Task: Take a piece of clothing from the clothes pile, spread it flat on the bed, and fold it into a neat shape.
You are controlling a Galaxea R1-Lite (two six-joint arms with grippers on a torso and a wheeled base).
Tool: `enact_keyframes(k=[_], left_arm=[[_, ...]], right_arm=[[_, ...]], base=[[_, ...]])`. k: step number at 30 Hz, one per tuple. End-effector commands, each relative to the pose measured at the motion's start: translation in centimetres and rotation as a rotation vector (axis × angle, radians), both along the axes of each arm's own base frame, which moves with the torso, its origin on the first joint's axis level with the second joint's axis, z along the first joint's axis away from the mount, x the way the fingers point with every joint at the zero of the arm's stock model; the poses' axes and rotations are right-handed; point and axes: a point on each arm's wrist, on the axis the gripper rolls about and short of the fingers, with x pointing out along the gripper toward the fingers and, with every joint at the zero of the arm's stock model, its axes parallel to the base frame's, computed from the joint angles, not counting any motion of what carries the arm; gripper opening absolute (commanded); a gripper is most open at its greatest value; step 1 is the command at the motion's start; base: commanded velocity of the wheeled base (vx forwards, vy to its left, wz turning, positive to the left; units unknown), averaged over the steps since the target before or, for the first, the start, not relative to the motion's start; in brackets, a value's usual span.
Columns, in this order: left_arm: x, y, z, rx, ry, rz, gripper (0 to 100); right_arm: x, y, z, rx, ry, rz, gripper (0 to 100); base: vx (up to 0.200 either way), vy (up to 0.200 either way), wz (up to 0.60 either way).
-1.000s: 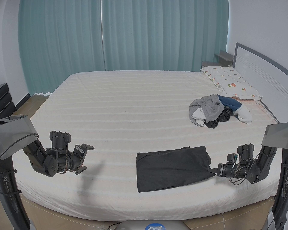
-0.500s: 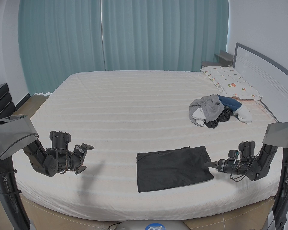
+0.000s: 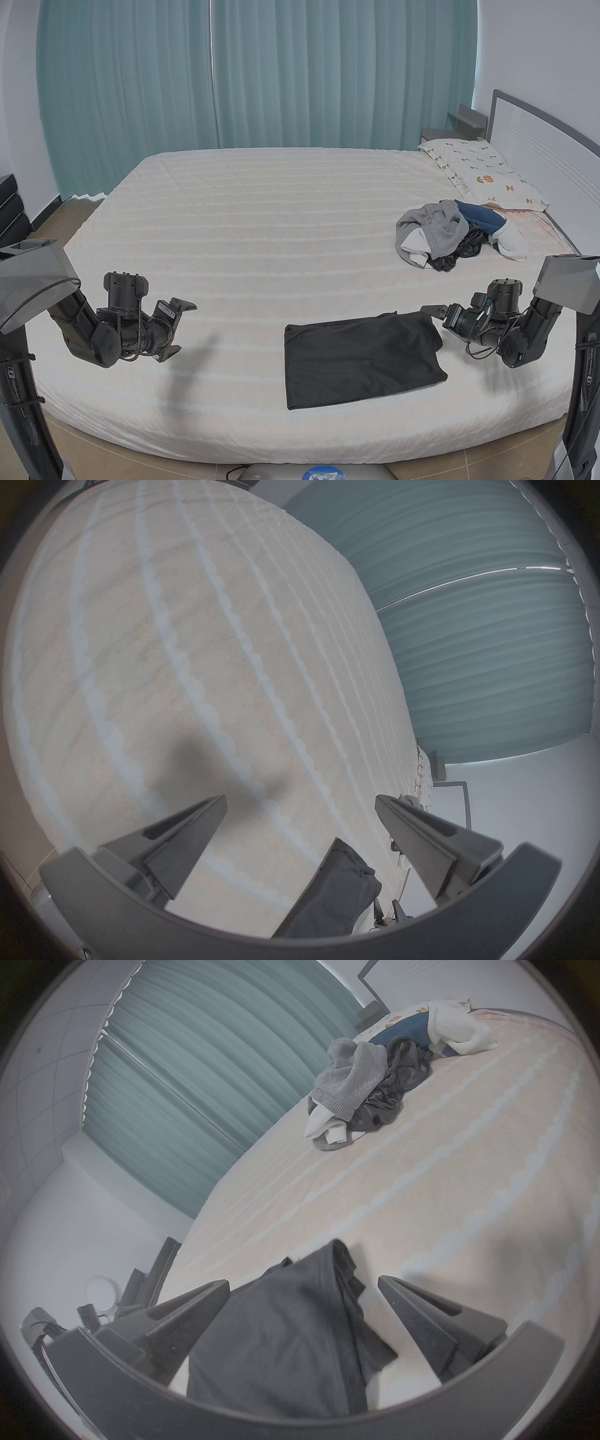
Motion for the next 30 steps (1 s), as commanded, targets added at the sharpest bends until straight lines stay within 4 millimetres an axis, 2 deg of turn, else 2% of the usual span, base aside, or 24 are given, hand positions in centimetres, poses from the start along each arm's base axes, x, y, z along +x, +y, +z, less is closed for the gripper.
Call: enact_keyframes(k=[1,8,9,30], left_arm=[[0.0,0.0,-0.2,0.001,0.004,-0.001,100],[0.0,0.0,-0.3,0.002,0.006,0.001,100],[0.0,0.0,-0.2,0.002,0.004,0.001,100],[0.0,0.0,-0.3,0.002,0.008,-0.001,100]], right_arm=[[1.3,1.2,-2.5,-0.023,0.02,-0.01,100],[1.9,1.7,-3.0,-0.028,0.011,-0.012,100],[2.1,1.8,-2.8,-0.026,0.004,-0.013,0],[2.6,1.0,-2.6,-0.016,-0.006,-0.067,0]], base=[[0.0,0.0,0.0],[0.0,0.0,0.0],[0.0,0.0,0.0],[0.0,0.0,0.0]])
